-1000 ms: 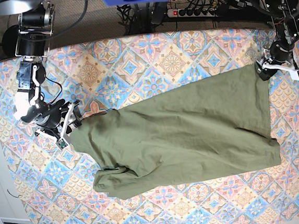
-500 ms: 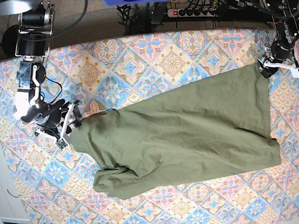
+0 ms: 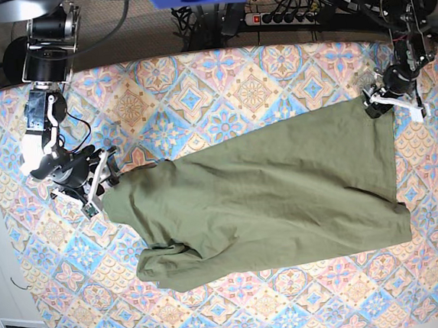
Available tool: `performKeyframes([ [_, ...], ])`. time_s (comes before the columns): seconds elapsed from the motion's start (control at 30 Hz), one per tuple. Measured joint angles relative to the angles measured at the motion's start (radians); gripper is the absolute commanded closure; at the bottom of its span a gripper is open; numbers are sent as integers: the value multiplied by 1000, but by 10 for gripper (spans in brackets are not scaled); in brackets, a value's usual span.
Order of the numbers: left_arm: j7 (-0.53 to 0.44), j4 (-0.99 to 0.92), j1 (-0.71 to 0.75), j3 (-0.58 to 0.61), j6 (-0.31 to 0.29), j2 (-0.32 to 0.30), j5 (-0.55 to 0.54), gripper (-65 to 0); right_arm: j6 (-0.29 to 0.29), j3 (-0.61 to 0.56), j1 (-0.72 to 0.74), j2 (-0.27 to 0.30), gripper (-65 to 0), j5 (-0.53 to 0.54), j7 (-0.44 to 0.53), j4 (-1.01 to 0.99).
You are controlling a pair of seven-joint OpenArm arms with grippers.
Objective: Layout the t-shirt on the table in an organized manner, then fold the t-shirt properly
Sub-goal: 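Hold the shirt corners with both grippers and straighten its edge, then fold the shirt over with both grippers, lowering it onto itself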
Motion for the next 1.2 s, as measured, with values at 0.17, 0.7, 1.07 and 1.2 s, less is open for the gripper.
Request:
performKeyframes([
  [0.17,-10,-48,-37,38,5,-11,5,-220,0,1,0,-2,-228,4,1,0],
  [0.7,18,70,-93,-203,11,74,-93,0,0,2,6,0,-228,2,5,0],
  [1.07,194,-307,-356,-245,29,84,-83,-7,0,-1,10,-2,-228,3,8,-10],
  [1.2,182,-292,-369,-242,6,88,-108,-16,0,-1,8,-5,-228,2,7,-10],
])
